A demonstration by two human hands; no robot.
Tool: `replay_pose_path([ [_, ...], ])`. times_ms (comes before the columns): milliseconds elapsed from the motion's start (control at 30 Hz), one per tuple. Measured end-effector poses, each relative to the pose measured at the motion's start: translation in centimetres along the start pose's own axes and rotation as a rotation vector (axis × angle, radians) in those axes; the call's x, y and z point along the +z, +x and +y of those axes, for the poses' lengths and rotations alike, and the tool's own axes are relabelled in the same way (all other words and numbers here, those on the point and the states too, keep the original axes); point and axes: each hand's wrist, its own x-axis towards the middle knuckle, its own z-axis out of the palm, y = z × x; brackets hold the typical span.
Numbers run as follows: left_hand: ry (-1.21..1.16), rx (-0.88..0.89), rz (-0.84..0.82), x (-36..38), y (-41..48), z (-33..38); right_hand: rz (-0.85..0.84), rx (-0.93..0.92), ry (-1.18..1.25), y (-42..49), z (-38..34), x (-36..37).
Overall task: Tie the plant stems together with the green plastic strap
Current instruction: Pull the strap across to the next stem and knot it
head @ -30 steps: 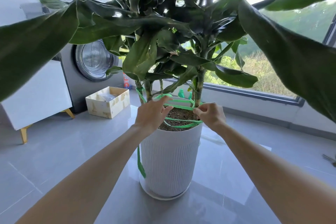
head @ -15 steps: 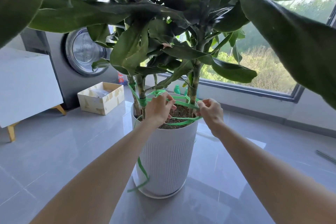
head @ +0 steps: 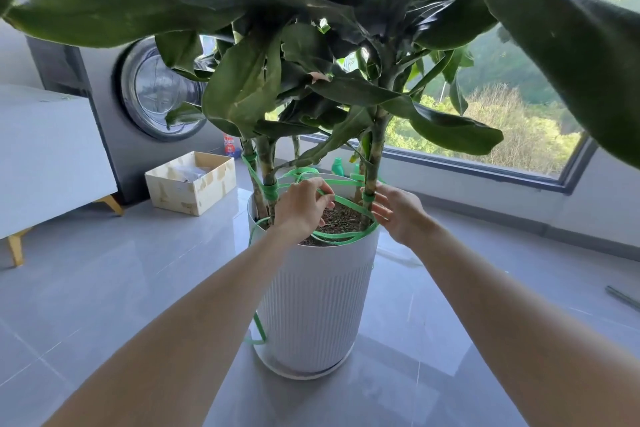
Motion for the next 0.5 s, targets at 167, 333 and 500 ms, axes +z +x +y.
replay_pose_path([
  [167, 0.012, 0.021, -0.004, -0.3, -0.1, 0.0, -0.025, -0.087, -0.12, -0.3, -0.1, -1.1],
  [333, 0.02, 0.026, -0.008, -0.4, -0.2, 0.1, -0.099, -0.164, -0.358, -1.0, 0.3, -1.9],
  [500, 0.011, 0.031, -0.036, -0.6, -0.4, -0.1, -0.111, -0.235, -0.515, -1.7, 0.2, -1.4],
])
